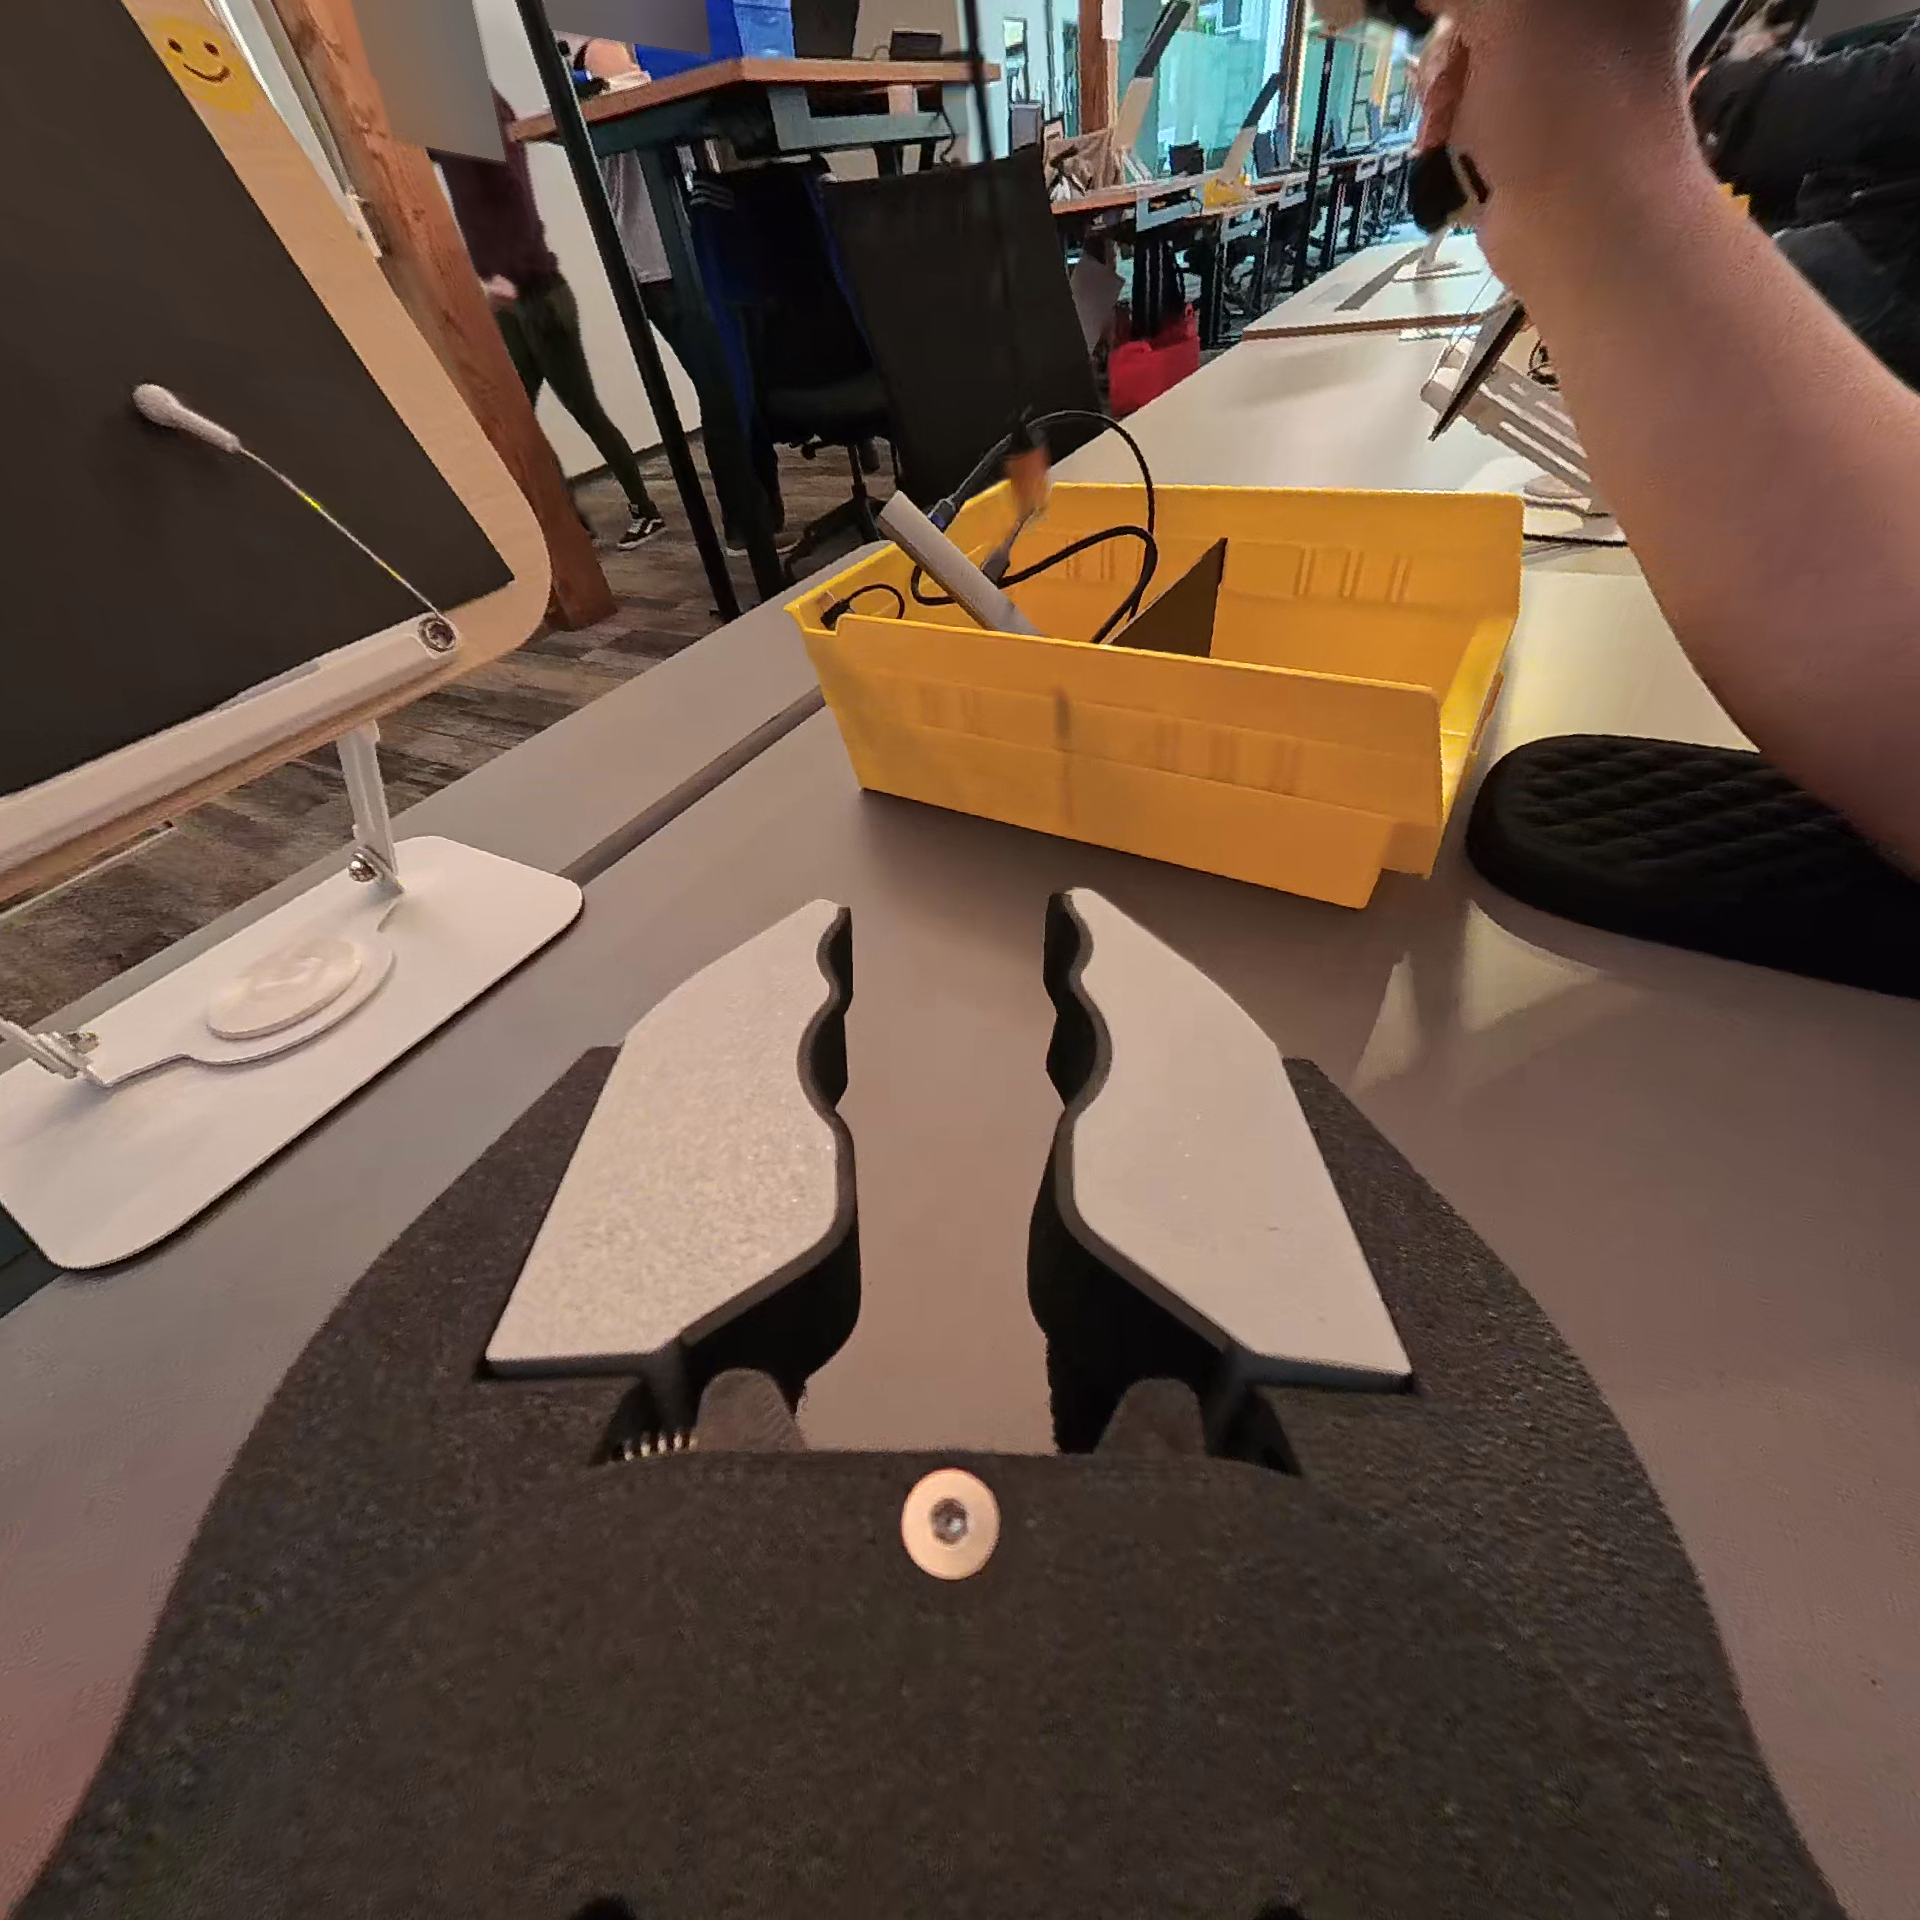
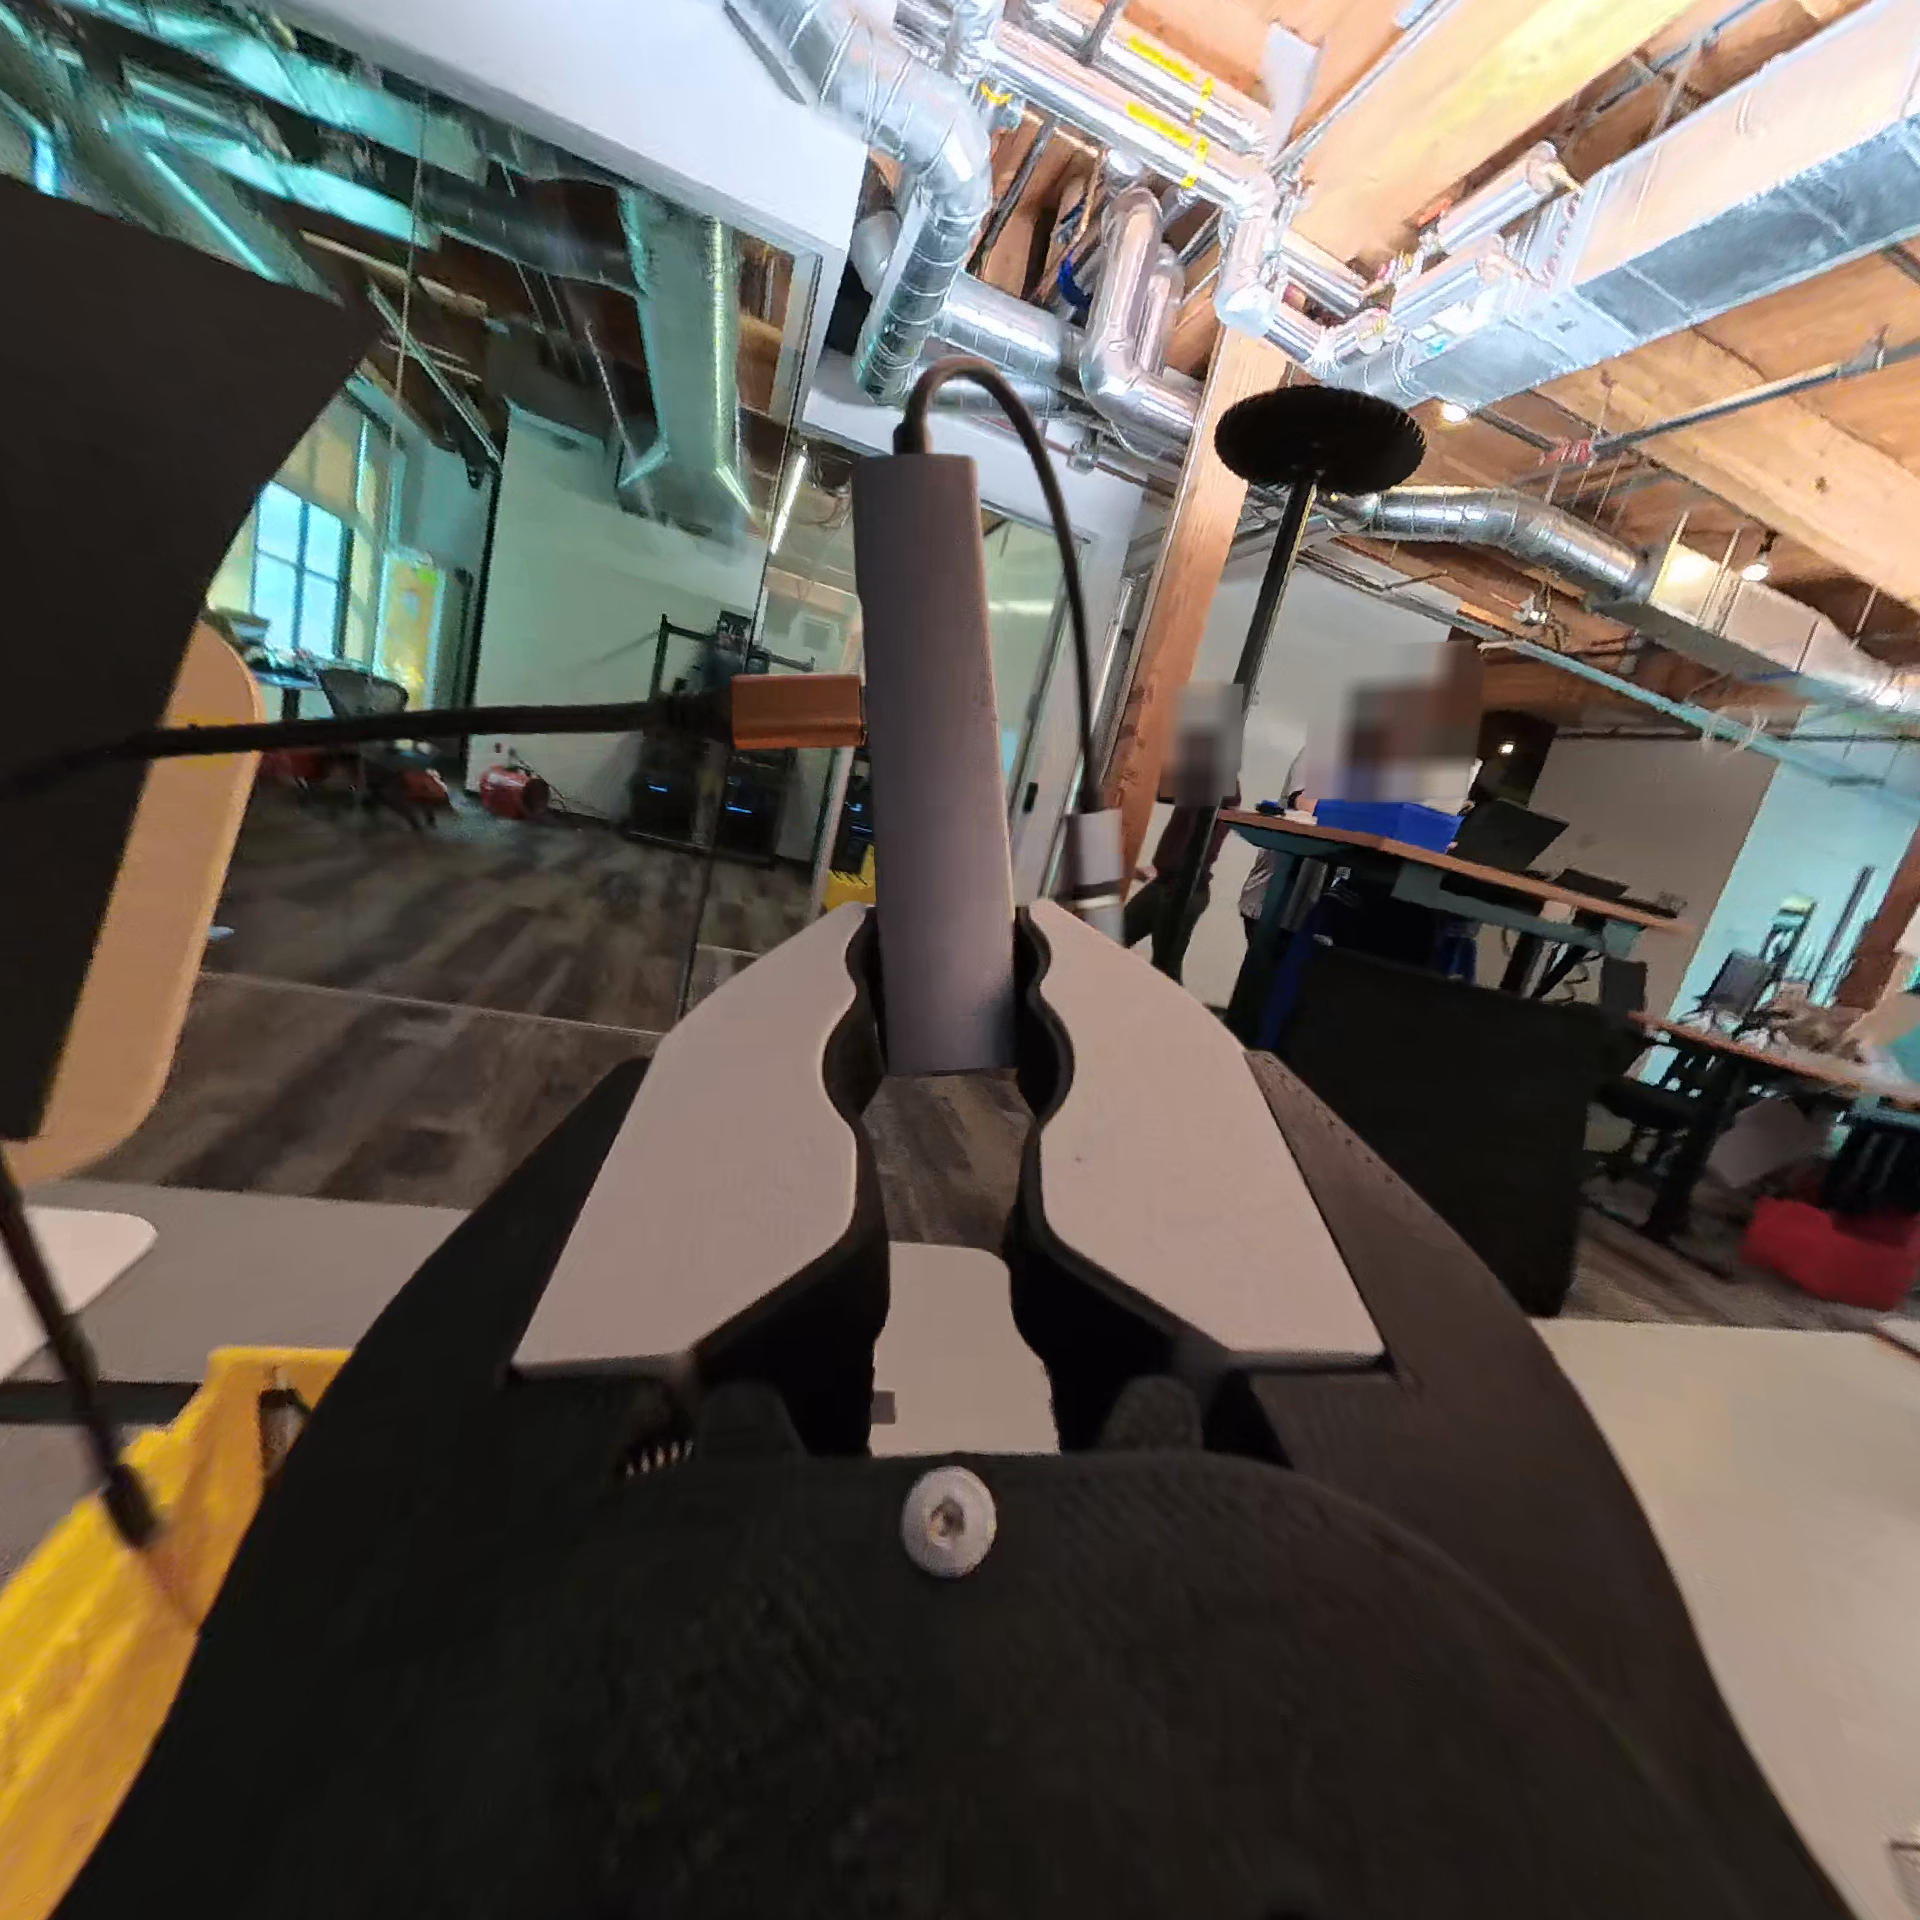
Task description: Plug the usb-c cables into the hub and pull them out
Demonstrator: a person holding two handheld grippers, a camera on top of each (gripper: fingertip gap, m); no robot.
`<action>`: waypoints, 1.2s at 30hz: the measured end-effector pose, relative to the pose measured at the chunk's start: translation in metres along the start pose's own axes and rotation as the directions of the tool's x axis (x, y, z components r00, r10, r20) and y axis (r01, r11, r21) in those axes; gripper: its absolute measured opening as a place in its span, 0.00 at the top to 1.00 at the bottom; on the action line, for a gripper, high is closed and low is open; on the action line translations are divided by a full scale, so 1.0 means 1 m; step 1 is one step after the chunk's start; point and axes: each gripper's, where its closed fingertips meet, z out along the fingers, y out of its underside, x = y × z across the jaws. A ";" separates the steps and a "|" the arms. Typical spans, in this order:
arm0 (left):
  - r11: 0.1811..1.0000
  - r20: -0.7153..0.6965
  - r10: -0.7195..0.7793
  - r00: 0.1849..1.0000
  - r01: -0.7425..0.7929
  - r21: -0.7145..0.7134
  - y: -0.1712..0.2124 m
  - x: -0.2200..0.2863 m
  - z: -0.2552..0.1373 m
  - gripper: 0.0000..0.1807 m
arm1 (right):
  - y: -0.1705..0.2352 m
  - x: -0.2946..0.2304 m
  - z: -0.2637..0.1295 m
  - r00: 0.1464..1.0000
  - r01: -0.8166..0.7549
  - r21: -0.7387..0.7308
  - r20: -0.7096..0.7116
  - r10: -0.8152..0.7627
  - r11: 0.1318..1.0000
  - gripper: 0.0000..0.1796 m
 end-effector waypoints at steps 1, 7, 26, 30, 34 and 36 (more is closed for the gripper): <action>1.000 -0.002 0.002 1.000 -0.002 -0.005 0.001 0.001 0.001 0.81 | 0.000 -0.001 0.000 1.000 -0.016 -0.010 -0.004 0.016 1.000 0.87; 0.998 -0.023 0.027 0.999 -0.028 -0.049 0.010 0.008 0.010 0.81 | 0.034 -0.045 0.015 0.962 0.251 -0.119 0.143 -0.233 0.961 0.86; 0.993 -0.059 0.041 0.997 -0.047 -0.106 0.022 0.014 0.015 0.82 | 0.089 -0.089 -0.032 0.686 0.387 -0.270 0.723 -0.080 0.882 0.87; 0.993 -0.069 0.038 0.997 -0.045 -0.111 0.024 0.015 0.016 0.82 | 0.095 -0.078 -0.033 0.721 0.454 -0.359 0.686 -0.099 0.815 0.87; 0.992 -0.070 0.036 0.997 -0.044 -0.116 0.025 0.015 0.017 0.82 | 0.122 -0.075 -0.047 0.711 0.519 -0.500 0.702 -0.027 0.693 0.87; 0.992 -0.074 0.036 0.997 -0.044 -0.117 0.025 0.016 0.018 0.82 | 0.141 -0.079 -0.048 0.700 0.529 -0.539 0.714 0.023 0.656 0.87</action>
